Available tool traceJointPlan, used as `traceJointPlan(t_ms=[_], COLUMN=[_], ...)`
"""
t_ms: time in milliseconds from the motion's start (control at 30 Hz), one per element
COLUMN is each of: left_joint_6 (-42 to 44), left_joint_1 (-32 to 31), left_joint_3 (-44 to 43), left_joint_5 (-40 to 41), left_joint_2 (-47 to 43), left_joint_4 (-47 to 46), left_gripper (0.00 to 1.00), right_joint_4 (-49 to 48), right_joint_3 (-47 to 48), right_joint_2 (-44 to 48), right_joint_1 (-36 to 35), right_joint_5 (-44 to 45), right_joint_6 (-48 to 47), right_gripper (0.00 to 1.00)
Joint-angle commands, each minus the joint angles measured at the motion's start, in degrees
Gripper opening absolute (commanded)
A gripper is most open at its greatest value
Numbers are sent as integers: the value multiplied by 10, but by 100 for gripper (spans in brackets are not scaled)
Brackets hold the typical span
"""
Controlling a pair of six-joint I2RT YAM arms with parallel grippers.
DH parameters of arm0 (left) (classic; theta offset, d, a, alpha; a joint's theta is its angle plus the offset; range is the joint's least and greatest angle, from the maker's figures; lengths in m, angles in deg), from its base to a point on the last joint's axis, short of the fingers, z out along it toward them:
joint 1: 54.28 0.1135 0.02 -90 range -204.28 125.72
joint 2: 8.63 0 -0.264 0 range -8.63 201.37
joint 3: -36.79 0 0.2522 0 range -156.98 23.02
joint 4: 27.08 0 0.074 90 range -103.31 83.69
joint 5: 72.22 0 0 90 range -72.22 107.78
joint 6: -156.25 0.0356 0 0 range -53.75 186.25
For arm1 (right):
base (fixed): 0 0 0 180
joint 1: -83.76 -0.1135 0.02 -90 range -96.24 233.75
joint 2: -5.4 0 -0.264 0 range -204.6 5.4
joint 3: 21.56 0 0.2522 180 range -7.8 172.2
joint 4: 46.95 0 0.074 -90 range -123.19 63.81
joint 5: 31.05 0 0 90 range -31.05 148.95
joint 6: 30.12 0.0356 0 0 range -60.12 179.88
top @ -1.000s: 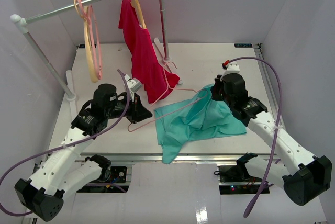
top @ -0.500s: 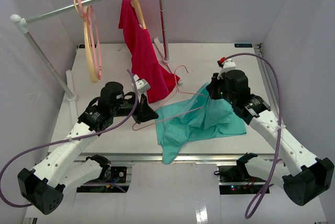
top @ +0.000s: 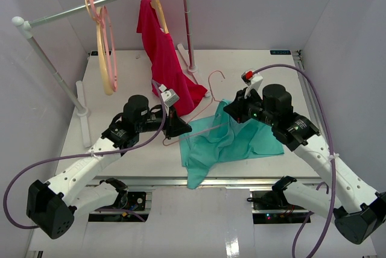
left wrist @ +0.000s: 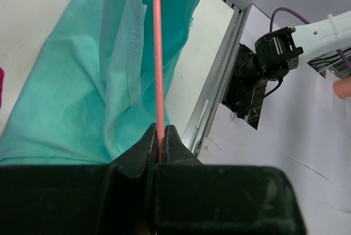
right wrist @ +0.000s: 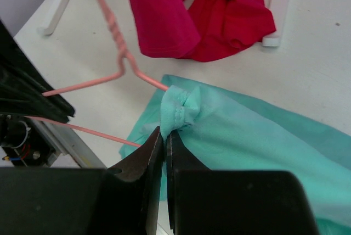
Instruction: Place the t-shirt on the hanger
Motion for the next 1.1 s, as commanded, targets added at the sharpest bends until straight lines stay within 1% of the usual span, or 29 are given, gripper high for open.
traceJointPlan(t_ms=[0, 33, 133, 267, 367, 433, 500, 567, 733, 800, 867, 1067], left_joint_6=[-18, -17, -6, -4, -12, -16, -18, -20, -32, -34, -35, -43], left_joint_1=[-39, -51, -82, -92, -92, -92, -92, -92, -92, -93, -92, -92], left_joint_3=[29, 39, 61, 101, 141, 164, 183, 194, 232, 237, 235, 244], left_joint_5=[20, 24, 32, 33, 35, 39, 41, 40, 40, 35, 26, -3], left_joint_2=[-3, 4, 19, 33, 14, -5, -25, -44, -88, -94, -91, -87], left_joint_4=[-145, -178, -233, -306, -353, -378, -385, -383, -403, -407, -399, -429], left_gripper=[0, 0, 0, 0, 0, 0, 0, 0, 0, 0, 0, 0], right_joint_4=[-4, -5, -13, -11, -10, -8, -2, 3, 19, 30, 45, 85], right_joint_3=[46, 52, 63, 71, 50, 38, 28, 26, 45, 57, 62, 69], right_joint_2=[8, 4, -9, -19, 6, 22, 39, 54, 87, 91, 93, 59], right_joint_1=[-34, -39, -57, -87, -96, -96, -98, -98, -98, -98, -98, -98], right_joint_5=[0, 10, 24, 52, 86, 115, 134, 132, 68, 54, 38, -103], right_joint_6=[1, 1, 1, -6, -11, -26, -47, -65, -120, -126, -161, -239], right_gripper=[8, 8, 8, 10, 19, 28, 41, 47, 57, 60, 63, 64])
